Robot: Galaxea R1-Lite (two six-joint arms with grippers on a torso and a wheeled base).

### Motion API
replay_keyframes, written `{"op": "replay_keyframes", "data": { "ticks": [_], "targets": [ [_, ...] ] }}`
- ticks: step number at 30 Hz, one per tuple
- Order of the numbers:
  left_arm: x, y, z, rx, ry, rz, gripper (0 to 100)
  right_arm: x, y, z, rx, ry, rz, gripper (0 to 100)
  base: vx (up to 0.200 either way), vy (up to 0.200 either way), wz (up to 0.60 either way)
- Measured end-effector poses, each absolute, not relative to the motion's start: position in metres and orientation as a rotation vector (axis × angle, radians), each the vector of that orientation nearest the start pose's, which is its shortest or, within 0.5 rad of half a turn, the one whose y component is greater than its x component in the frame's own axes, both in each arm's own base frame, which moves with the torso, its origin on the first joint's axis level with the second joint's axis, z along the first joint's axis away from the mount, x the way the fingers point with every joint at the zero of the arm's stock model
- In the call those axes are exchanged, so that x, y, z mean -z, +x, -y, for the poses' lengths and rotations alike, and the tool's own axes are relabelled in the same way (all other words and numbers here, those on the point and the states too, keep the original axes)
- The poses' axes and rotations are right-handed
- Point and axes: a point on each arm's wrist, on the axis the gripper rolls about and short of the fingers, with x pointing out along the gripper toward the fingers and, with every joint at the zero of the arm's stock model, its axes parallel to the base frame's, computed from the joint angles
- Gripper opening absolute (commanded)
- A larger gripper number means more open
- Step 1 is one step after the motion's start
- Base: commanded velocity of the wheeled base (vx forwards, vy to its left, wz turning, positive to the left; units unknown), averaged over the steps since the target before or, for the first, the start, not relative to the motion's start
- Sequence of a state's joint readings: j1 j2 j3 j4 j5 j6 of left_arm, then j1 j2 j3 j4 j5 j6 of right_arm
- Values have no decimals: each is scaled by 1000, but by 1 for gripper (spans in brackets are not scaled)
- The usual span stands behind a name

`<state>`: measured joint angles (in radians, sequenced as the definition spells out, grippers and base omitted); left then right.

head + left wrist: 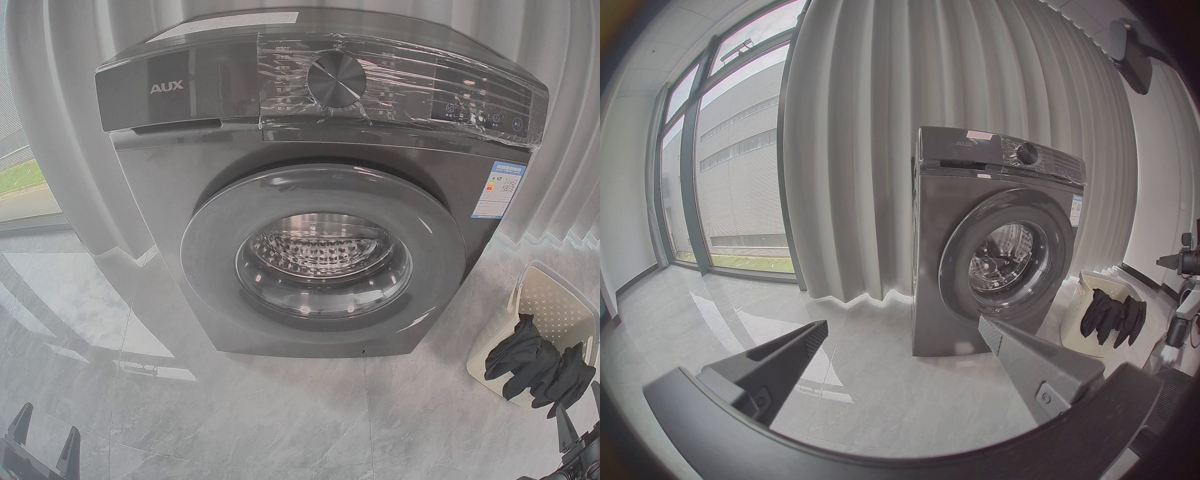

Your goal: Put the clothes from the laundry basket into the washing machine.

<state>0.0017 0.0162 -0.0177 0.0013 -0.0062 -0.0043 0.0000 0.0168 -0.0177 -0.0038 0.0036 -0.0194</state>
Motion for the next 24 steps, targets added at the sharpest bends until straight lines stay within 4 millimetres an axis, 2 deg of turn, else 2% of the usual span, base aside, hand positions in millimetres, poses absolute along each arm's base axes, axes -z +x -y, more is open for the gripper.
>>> {"op": "replay_keyframes", "data": {
  "ticks": [9, 15, 24],
  "targets": [
    [-81, -23, 0, 0, -3, 0, 100, -81, -23, 0, -4, -18, 6, 100, 0, 0, 0],
    [-81, -23, 0, -3, -1, 0, 100, -81, -23, 0, -4, -20, 8, 100, 200, 0, 0],
    [-81, -23, 0, -4, -2, 1, 100, -81, -23, 0, -12, -12, 8, 100, 0, 0, 0]
  ]
}}
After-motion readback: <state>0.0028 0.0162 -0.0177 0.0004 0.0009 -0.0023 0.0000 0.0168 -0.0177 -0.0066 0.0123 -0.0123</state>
